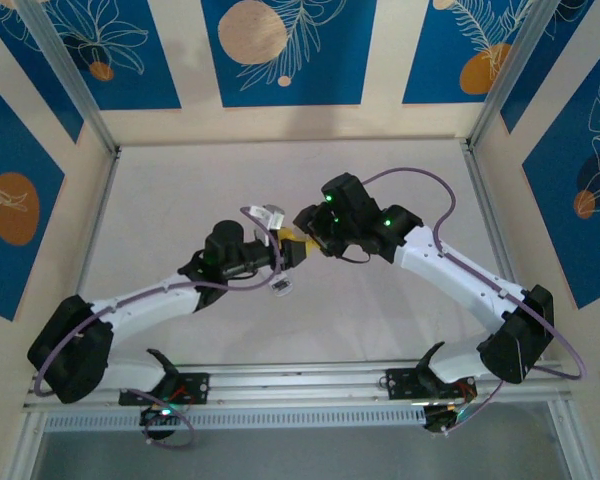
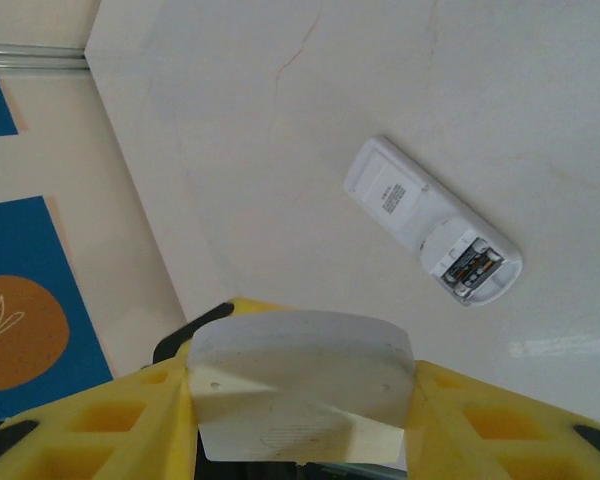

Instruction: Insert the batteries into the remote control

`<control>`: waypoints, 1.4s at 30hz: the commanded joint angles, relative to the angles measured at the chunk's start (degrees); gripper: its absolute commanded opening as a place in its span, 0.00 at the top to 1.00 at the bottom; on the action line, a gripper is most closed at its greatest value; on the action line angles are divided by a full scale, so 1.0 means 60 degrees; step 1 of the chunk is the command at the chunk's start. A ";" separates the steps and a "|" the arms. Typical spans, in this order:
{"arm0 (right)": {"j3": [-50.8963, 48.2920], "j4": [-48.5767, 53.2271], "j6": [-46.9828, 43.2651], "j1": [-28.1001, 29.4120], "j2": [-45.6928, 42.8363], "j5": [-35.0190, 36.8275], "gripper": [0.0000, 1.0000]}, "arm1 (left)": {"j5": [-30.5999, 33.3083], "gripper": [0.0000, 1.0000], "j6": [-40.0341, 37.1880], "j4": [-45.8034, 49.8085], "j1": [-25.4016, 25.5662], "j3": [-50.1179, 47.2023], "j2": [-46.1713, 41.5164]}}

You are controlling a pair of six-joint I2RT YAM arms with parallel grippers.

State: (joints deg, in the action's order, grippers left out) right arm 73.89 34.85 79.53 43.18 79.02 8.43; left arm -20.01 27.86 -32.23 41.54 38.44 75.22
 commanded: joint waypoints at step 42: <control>0.1882 -0.0671 -0.9087 -0.3441 -0.0623 -1.0358 0.68 | -0.8145 1.00 0.2314 0.1402 -0.1634 0.5725 0.1636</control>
State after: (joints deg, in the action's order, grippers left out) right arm 83.35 28.10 27.40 21.56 74.56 -51.55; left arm -67.75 40.53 -21.91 31.57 72.27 86.00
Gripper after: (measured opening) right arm 0.335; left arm 0.067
